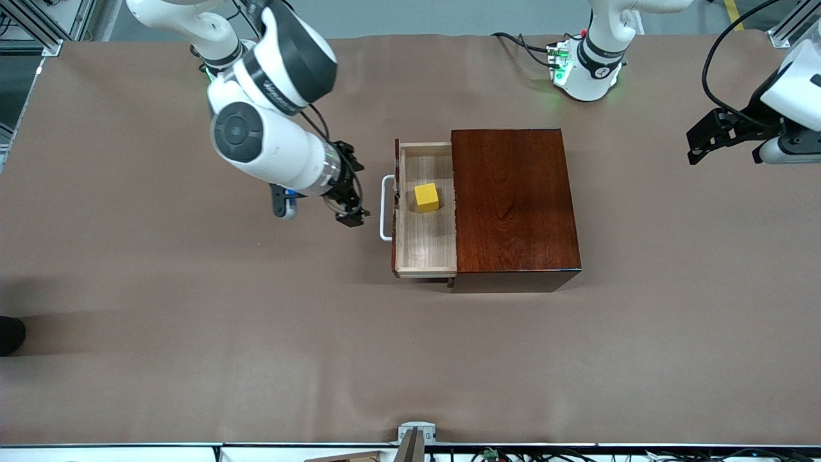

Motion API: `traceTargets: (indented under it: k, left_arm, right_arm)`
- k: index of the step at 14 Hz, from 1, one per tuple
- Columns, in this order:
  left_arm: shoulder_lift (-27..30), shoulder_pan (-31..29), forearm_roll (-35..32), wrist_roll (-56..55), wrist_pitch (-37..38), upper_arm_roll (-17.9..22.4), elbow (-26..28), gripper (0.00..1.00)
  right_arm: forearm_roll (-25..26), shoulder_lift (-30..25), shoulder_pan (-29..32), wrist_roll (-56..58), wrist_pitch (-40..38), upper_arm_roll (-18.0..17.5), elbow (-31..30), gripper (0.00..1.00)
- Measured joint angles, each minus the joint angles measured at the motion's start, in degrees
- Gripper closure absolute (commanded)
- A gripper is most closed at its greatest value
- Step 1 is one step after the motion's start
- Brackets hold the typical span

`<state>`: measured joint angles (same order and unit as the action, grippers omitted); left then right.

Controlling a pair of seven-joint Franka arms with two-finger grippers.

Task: Open drawer, take yellow block, close drawer
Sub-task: 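Lower the right gripper into the drawer over the yellow cube, then close the right gripper on the yellow cube and lift it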

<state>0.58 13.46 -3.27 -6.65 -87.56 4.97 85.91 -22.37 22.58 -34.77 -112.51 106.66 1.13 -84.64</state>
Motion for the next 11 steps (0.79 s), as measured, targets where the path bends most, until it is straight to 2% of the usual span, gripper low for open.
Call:
traceTargets:
  k: [5, 11]
  left_arm:
    - [-0.23, 0.05, 0.0, 0.03, 0.0, -0.27, -0.01, 0.0]
    - [-0.24, 0.06, 0.0, 0.04, 0.0, -0.79, -0.1, 0.0]
  right_arm:
    - [0.0, 4.85, -5.06, -5.16, 9.04, -0.01, -0.02, 0.0]
    - [3.29, 9.6, -9.42, -8.36, 11.4, 0.11, -0.04, 0.0]
